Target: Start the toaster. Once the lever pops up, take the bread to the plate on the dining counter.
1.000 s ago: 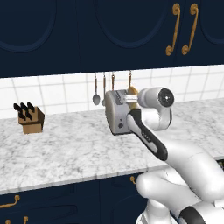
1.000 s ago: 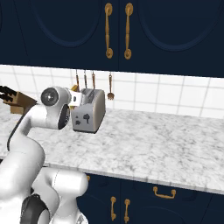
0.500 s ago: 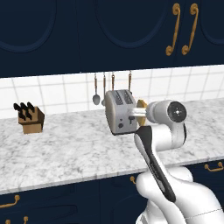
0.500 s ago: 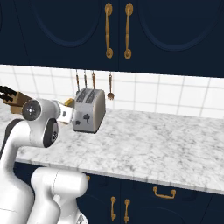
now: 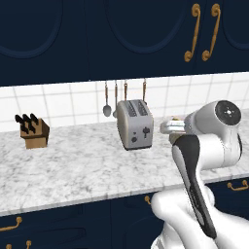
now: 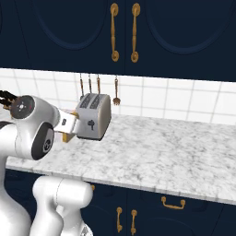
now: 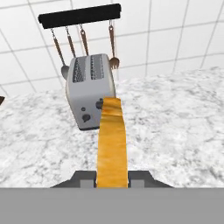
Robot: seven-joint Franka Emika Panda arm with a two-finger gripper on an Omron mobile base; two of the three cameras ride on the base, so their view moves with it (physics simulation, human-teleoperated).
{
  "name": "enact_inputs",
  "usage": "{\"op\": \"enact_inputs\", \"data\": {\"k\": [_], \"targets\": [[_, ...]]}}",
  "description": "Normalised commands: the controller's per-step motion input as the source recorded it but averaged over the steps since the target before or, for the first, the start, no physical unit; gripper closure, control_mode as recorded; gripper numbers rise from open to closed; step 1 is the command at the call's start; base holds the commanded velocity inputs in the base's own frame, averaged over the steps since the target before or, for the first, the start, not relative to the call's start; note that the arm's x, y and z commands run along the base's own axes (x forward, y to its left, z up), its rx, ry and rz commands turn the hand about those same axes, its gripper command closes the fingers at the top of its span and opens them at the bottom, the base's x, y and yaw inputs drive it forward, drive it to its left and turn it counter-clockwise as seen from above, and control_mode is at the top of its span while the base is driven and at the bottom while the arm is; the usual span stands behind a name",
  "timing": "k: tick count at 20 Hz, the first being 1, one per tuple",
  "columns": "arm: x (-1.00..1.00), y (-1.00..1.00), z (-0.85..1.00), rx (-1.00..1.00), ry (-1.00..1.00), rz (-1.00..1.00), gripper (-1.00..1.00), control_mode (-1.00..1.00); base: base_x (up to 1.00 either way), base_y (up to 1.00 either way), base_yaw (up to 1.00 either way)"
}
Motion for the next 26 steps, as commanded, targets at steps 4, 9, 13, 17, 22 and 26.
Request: {"op": "enact_inputs", "data": {"k": [4, 9, 13, 17, 22, 26], "targets": [[-0.73, -0.25, 0.07, 0.0, 0.02, 0.02, 1.0, -1.0, 0.0, 0.0, 0.0], [-0.47, 0.01, 0.01, -0.02, 0.0, 0.0, 1.0, -1.0, 0.0, 0.0, 0.0], [-0.34, 0.0, 0.07, 0.0, -0.04, 0.0, 1.0, -1.0, 0.0, 0.0, 0.0], [-0.18, 0.07, 0.01, -0.03, -0.08, 0.0, 1.0, -1.0, 0.0, 0.0, 0.0], [-0.01, 0.18, 0.01, -0.04, -0.06, 0.0, 1.0, -1.0, 0.0, 0.0, 0.0], [0.0, 0.02, 0.0, 0.0, -0.05, 0.0, 1.0, -1.0, 0.0, 0.0, 0.0]]}}
